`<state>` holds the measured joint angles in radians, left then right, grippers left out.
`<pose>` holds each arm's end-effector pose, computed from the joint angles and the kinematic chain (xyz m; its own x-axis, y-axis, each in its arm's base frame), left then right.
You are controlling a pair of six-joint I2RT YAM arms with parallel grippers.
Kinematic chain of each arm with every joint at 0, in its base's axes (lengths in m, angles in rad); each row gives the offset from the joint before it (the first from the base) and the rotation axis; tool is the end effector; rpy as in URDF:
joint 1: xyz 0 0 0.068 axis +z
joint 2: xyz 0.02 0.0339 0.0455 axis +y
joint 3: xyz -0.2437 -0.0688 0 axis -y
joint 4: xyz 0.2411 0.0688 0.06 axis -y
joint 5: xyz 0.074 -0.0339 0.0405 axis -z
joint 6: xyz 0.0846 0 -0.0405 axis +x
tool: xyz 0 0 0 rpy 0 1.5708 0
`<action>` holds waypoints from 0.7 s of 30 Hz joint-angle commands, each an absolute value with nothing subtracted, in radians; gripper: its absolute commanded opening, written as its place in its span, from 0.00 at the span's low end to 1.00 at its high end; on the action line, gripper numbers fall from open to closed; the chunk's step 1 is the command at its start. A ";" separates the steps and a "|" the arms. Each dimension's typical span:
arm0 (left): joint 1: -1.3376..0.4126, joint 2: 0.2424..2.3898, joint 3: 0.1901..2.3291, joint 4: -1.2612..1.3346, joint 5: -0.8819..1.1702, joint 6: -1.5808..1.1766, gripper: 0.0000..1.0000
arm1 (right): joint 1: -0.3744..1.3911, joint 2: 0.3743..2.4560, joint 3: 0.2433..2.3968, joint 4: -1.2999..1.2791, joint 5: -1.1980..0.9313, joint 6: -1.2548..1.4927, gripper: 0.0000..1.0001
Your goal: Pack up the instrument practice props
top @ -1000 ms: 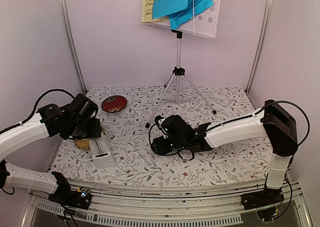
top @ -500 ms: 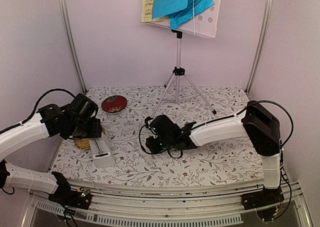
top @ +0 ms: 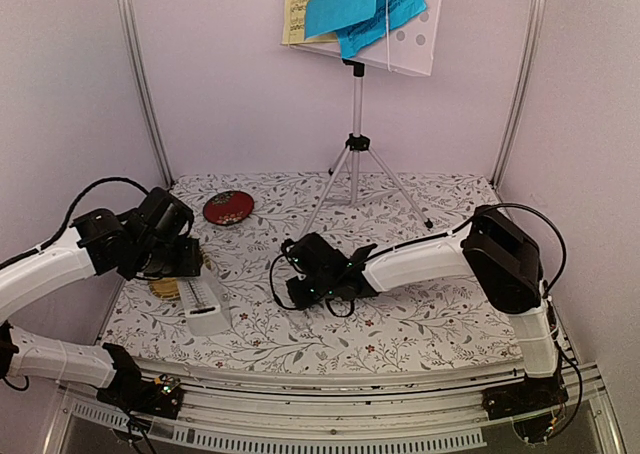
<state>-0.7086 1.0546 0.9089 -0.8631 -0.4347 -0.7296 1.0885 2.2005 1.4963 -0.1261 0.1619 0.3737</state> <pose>0.1958 -0.1209 0.2223 -0.7588 -0.1459 -0.6348 -0.1153 0.9893 -0.0896 0.2404 0.4299 0.0838 -0.6195 -0.4065 -0.6715 -0.6421 0.7546 0.1355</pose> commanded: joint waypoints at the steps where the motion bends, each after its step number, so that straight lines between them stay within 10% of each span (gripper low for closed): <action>1: -0.716 1.021 0.920 -0.882 -0.456 -0.725 0.48 | 1.097 2.241 1.545 -0.167 0.169 0.364 0.23; 21: -0.754 1.070 0.972 -0.680 -0.227 -0.556 0.31 | 1.092 2.034 1.354 -0.106 0.337 0.412 0.02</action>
<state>-0.7124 1.0206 0.9096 -0.8543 -0.3336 -0.6399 1.0912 2.2009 1.4738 -0.1440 0.2348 0.3901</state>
